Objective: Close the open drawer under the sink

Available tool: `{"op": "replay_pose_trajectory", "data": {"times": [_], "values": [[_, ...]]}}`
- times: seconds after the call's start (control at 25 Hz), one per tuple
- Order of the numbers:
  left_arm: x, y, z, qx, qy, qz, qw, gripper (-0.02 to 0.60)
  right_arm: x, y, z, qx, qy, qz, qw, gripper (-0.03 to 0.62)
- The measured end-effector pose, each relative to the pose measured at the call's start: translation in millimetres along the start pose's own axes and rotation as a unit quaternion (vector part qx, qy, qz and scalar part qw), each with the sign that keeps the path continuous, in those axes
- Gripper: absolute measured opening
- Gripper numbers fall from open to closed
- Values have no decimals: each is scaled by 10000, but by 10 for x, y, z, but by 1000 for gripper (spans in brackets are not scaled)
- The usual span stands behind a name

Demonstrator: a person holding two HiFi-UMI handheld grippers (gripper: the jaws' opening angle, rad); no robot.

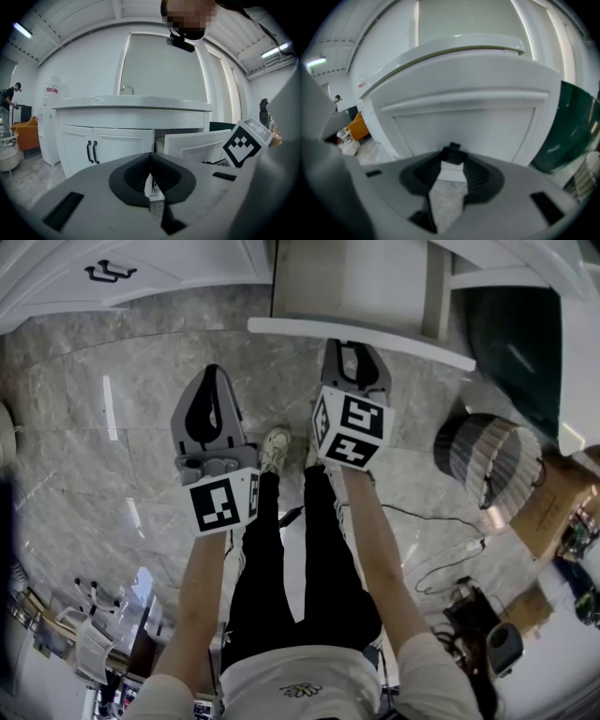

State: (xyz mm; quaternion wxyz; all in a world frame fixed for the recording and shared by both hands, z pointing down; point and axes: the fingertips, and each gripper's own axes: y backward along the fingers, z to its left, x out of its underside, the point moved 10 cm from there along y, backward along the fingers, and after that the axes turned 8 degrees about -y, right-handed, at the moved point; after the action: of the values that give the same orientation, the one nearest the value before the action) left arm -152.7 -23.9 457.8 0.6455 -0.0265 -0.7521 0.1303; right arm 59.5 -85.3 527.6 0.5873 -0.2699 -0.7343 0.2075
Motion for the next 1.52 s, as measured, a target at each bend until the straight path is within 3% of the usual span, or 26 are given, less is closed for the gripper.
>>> {"op": "replay_pose_trajectory", "data": {"times": [0.36, 0.64, 0.96, 1.16, 1.32, 1.52], "values": [[85, -16, -21, -76, 92, 68, 9999, 20, 34, -115, -65, 50, 156, 134, 9998, 164], [111, -48, -91, 10, 193, 103, 9998, 20, -108, -74, -7, 238, -241, 463, 9984, 164], [110, -132, -224, 261, -249, -51, 9993, 20, -146, -62, -52, 65, 203, 357, 9991, 164], [67, -205, -194, -118, -16, -155, 9998, 20, -161, -106, -46, 123, 6, 563, 9983, 163], [120, -238, -135, -158, -159, -46, 9997, 20, -288, -287, -45, 159, -23, 498, 9986, 163], [114, -190, 5, -384, 9, 33, 9993, 20, -335, -366, -44, 222, 57, 530, 9983, 163]]}}
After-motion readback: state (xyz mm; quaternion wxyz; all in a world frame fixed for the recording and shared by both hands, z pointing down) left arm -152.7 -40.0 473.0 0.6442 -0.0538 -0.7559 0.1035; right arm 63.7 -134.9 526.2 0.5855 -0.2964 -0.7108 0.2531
